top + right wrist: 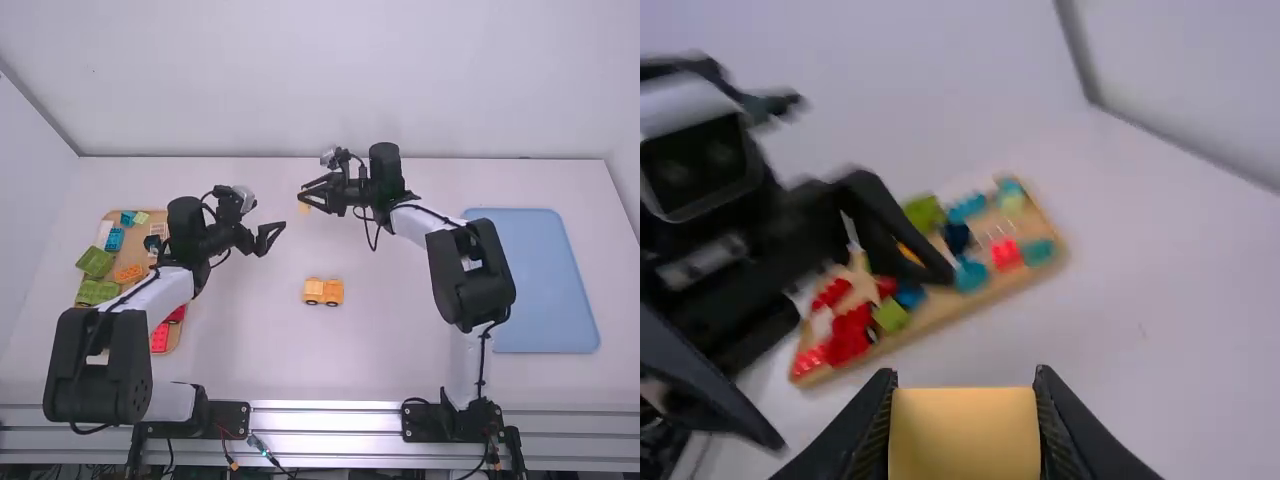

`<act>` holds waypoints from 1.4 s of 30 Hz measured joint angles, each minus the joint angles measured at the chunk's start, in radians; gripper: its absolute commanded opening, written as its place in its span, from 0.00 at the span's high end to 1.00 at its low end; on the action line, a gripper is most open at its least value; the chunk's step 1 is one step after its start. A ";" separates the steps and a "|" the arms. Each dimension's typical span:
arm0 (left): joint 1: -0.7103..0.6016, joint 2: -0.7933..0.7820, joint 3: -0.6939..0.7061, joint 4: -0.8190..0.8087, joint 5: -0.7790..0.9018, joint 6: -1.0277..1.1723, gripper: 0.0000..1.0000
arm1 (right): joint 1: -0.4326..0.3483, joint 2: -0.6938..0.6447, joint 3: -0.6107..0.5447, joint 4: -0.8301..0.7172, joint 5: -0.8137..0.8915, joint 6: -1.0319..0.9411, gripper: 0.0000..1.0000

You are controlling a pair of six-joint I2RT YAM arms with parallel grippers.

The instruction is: Assemble lego blocks to make yellow taxi

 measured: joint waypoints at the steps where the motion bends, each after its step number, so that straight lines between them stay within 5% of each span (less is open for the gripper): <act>1: 0.000 0.000 0.000 0.003 -0.017 0.000 0.01 | 0.002 -0.010 0.000 -0.083 0.048 -0.040 0.84; 10: 0.000 0.000 0.000 0.069 -0.107 0.000 0.02 | 0.088 -0.266 0.005 -0.750 0.605 -0.318 0.85; 18: 0.000 0.000 0.000 0.181 -0.117 0.000 0.01 | 0.092 -0.291 0.017 -1.099 0.880 -0.157 0.91; 25: 0.000 0.000 0.000 0.206 -0.120 0.000 0.01 | 0.092 -0.283 -0.064 -1.114 0.997 0.079 0.81; 33: 0.000 0.000 0.000 0.176 -0.120 0.000 0.01 | 0.091 -0.283 -0.241 -1.029 1.018 0.237 0.90; 35: 0.000 0.000 0.000 0.176 -0.120 0.000 0.01 | 0.087 -0.283 -0.267 -1.010 1.019 0.274 1.00; 42: 0.000 0.000 0.000 0.173 -0.120 0.000 0.01 | 0.037 -0.283 -0.323 -0.986 1.014 0.605 1.00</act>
